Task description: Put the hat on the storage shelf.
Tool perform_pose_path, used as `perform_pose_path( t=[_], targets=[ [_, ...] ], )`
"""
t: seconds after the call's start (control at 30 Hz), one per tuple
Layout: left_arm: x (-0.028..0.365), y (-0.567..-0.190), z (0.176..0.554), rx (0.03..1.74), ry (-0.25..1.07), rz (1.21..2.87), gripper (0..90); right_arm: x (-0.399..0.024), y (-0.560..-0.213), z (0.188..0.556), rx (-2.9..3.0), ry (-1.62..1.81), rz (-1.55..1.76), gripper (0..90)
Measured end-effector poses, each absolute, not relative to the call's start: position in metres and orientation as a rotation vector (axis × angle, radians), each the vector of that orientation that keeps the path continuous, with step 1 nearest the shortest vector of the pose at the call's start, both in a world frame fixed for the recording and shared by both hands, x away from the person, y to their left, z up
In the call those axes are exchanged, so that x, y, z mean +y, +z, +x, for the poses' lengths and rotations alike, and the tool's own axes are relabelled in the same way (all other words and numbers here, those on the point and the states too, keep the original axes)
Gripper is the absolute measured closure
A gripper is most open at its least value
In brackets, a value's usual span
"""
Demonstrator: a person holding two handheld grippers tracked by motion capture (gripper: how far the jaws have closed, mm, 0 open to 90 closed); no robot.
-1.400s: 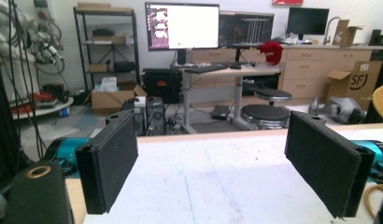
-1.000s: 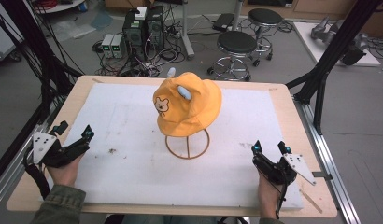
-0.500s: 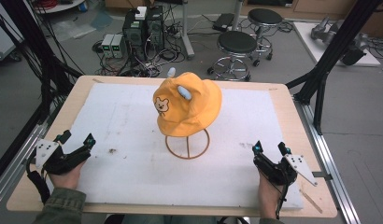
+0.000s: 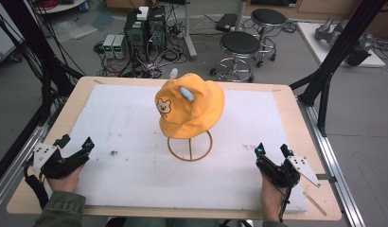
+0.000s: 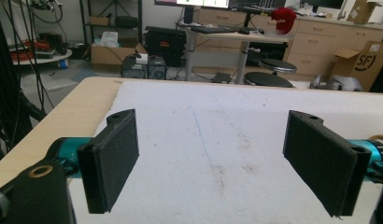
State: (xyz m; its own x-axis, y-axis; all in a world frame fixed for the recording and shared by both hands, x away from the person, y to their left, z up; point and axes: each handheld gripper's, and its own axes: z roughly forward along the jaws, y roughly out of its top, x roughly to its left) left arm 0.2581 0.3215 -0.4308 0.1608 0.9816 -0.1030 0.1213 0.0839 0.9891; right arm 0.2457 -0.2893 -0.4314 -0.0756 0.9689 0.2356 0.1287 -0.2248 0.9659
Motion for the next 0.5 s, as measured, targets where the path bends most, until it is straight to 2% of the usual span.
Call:
perform_pose_path(
  t=[0.5],
  targets=[
    [0.3192, -0.4318, 0.2596, 1.199, 0.947, 1.325, 19.7, -0.2899, -0.4338, 0.2469, 1.263, 1.391, 1.443, 11.6]
  ],
)
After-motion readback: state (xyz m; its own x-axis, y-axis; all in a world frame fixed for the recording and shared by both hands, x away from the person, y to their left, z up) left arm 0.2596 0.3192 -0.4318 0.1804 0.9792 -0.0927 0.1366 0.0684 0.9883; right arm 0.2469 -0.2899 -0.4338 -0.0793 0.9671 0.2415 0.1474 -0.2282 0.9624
